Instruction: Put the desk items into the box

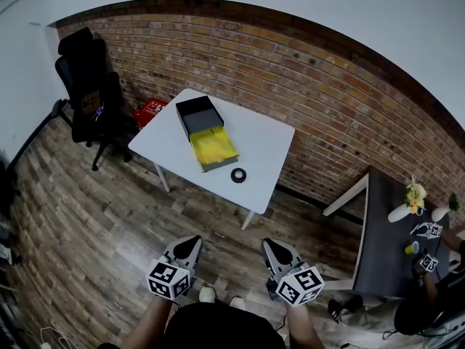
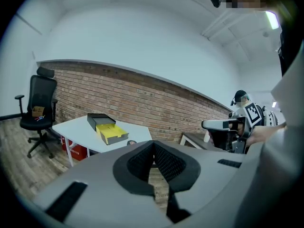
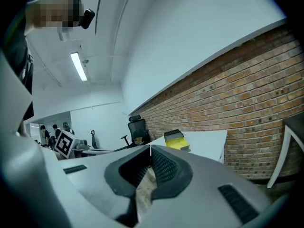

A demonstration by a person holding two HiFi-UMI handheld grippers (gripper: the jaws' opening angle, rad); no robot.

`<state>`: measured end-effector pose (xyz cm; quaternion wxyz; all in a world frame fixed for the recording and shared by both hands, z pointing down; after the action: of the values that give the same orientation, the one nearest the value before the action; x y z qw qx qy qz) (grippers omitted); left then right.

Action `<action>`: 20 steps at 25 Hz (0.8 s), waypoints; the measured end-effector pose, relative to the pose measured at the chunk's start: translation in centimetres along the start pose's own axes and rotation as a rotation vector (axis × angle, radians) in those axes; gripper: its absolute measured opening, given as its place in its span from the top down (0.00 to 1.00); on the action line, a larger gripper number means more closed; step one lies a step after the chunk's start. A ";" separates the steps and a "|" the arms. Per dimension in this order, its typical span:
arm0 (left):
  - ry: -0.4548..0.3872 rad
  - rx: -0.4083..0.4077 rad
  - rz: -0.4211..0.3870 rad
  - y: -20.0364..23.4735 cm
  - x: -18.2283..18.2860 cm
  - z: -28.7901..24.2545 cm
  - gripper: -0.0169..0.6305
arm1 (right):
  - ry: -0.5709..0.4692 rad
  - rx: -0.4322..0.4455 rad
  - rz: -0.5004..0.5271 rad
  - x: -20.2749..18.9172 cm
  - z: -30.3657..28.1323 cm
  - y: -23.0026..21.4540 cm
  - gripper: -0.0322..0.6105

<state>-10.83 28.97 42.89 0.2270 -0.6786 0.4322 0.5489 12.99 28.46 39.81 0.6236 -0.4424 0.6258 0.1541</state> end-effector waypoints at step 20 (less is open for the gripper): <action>-0.011 -0.036 0.014 4.3 -0.9 2.2 0.95 | -0.025 -0.074 0.028 0.2 -1.9 2.9 0.92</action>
<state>-15.66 28.68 43.78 0.2134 -0.6764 0.4256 0.5619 9.64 28.63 38.95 0.6125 -0.4546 0.6177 0.1915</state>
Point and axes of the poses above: the fingertips, and each gripper's own axes: z backward along the fingers, y to its left, x out of its top, the point moved 5 cm from there along z, backward along the fingers, and after that the axes turned 5 degrees about -z, right-handed, at the moved point
